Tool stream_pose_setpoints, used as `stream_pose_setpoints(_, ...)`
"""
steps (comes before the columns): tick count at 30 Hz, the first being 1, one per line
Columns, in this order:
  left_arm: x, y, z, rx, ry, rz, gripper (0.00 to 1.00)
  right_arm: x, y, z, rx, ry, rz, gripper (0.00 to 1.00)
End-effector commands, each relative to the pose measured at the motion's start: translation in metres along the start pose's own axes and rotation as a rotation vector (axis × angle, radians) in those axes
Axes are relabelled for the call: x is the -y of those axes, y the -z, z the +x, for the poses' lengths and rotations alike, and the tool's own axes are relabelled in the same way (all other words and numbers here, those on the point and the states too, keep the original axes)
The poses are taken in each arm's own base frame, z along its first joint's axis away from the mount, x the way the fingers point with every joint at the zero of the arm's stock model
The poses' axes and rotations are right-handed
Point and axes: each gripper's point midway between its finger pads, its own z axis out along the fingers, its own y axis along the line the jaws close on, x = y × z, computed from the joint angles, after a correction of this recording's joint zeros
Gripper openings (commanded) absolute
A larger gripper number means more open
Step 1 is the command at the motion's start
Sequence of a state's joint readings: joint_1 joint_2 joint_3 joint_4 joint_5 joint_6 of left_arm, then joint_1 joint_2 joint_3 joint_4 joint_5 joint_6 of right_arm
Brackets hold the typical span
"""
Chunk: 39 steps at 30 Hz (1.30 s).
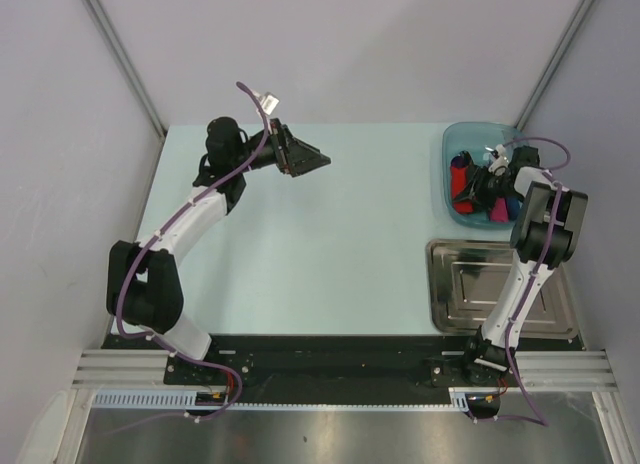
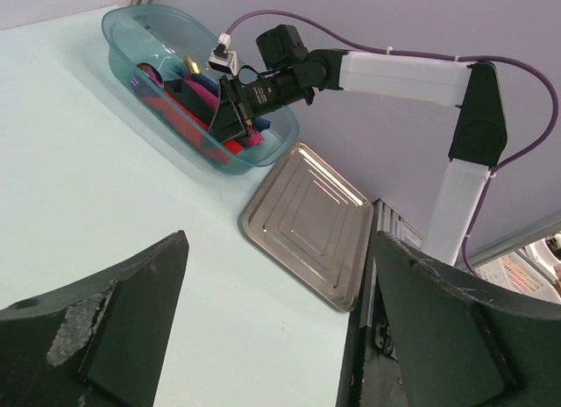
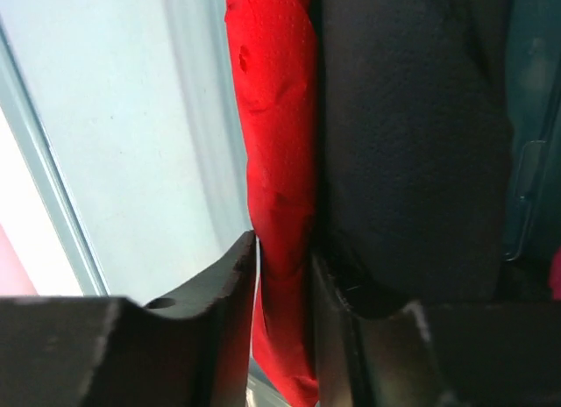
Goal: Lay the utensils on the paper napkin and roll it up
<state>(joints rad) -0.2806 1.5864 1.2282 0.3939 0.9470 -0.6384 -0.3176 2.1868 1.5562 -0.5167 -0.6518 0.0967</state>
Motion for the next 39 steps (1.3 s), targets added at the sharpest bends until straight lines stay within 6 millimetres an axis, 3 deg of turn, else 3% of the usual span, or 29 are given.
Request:
stream_pose_setpoints(1,0.015,0.001,-0.022,0.039,-0.044,0.037,0.92,0.016,0.005,0.0,-0.001,0.003,0.143,0.35)
stream_pose_setpoints(5,0.016,0.001,-0.022,0.045,-0.038,0.045,0.92,0.017,0.009,-0.001,-0.002,0.004,0.17,0.44)
stream_pose_setpoints(9,0.019,0.002,-0.022,0.047,-0.035,0.053,0.92,0.011,0.013,-0.002,-0.003,0.016,0.178,0.46)
stream_pose_setpoints(17,0.017,0.003,-0.021,0.047,-0.034,0.048,0.92,0.011,0.023,-0.007,0.017,0.038,0.248,0.58)
stream_pose_setpoints(24,0.015,0.004,-0.02,0.046,-0.032,0.048,0.92,0.005,0.029,-0.017,0.05,0.068,0.284,0.61)
stream_pose_setpoints(32,0.009,0.007,-0.021,0.054,-0.026,0.029,0.92,-0.003,0.038,-0.031,0.098,0.108,0.335,0.71)
stream_pose_setpoints(39,0.006,0.009,-0.022,0.058,-0.02,0.022,0.92,-0.012,0.038,-0.033,0.105,0.116,0.334,0.73)
